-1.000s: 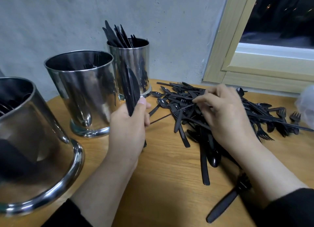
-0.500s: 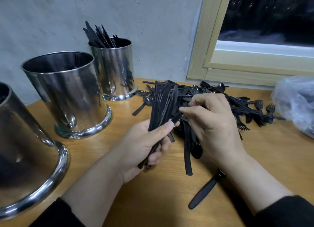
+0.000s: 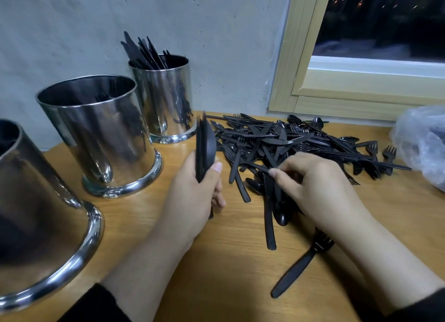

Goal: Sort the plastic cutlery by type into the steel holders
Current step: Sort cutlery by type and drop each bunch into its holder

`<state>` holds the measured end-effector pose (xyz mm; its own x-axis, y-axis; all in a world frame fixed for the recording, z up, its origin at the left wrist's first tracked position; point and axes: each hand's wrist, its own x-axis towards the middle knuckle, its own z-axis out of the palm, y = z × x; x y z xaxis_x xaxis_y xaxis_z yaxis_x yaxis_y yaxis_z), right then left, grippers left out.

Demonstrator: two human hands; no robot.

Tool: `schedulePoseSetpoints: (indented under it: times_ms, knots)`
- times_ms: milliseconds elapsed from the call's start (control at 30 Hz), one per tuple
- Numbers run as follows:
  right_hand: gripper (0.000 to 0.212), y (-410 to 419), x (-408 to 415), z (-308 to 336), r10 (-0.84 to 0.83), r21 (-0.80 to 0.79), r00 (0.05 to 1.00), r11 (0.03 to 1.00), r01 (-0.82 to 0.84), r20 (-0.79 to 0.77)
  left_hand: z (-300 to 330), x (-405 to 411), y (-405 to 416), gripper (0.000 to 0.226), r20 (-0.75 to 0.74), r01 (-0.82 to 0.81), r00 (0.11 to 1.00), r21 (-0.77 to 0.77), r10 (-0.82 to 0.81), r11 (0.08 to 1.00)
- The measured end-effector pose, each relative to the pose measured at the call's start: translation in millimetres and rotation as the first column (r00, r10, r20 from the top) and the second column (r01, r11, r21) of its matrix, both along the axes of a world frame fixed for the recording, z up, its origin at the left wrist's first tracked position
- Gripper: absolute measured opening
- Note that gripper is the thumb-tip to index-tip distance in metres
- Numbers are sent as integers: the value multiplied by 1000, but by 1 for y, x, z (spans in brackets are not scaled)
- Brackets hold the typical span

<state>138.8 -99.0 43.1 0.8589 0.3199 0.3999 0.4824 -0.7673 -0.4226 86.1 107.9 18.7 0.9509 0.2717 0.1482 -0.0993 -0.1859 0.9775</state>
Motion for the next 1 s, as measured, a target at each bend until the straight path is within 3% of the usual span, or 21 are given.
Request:
schedulePoseSetpoints:
  times_ms: [133,267,500,1000]
  knots:
    - [40,5,-18,-1,-53,-300,989,954,9,-137,-1,1,1,14,-17,-34,999,24,35,999]
    - [42,11,-29,0,-119,-418,978,908,37,-171,-1,-1,-3,24,-71,24,997,45,-21,999]
    - [42,18,-34,-2,-179,-451,974,887,99,-139,2,-1,-4,27,-85,25,996,25,-23,999]
    - [28,13,-34,5,-211,-307,961,940,150,-177,0,-1,-1,33,-166,-17,986,-270,-29,963]
